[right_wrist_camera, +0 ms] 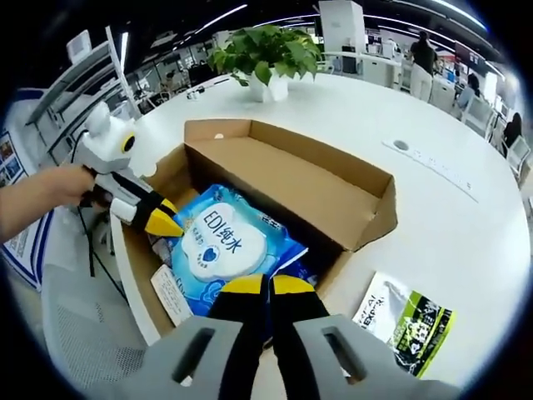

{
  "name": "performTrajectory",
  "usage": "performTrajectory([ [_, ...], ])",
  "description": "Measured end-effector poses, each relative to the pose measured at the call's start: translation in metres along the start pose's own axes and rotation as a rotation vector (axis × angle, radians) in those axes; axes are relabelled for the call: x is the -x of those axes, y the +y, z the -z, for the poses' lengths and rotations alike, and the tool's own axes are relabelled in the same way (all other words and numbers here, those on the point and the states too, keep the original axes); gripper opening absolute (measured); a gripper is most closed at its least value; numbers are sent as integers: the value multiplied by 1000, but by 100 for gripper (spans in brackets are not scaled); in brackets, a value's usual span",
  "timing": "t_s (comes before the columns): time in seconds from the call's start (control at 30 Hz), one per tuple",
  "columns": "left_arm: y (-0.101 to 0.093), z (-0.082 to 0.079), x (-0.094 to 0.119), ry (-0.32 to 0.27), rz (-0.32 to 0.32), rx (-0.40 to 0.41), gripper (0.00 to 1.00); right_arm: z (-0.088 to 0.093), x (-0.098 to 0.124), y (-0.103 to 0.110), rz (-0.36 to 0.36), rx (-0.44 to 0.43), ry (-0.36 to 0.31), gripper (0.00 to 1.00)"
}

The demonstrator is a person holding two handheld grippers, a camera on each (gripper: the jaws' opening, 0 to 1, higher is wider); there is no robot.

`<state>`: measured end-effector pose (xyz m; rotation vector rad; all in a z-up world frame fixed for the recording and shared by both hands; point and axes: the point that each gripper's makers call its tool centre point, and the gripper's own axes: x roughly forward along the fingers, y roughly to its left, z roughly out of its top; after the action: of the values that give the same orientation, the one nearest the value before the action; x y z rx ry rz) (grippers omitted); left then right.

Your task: Operate the shoe box by opening the lid, removing the specified soft item, and placing it in the target area until the item is outside and the box remains undamaged.

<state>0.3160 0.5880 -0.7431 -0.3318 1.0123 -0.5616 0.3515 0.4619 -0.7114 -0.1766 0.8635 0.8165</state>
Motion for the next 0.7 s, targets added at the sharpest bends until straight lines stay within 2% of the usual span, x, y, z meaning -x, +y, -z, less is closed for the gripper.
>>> performTrajectory([
  [0.23,-7,0,4,3,6,1,3,-3,4,0,32,-5,-37,0],
  [0.47,-13,-5,14,-25,7,-19,3,-7,11,1,27,-32,-61,0],
  [0.7,-24,-11,24,-29,11,-62,3,-13,22,1,21,-51,-87,0],
])
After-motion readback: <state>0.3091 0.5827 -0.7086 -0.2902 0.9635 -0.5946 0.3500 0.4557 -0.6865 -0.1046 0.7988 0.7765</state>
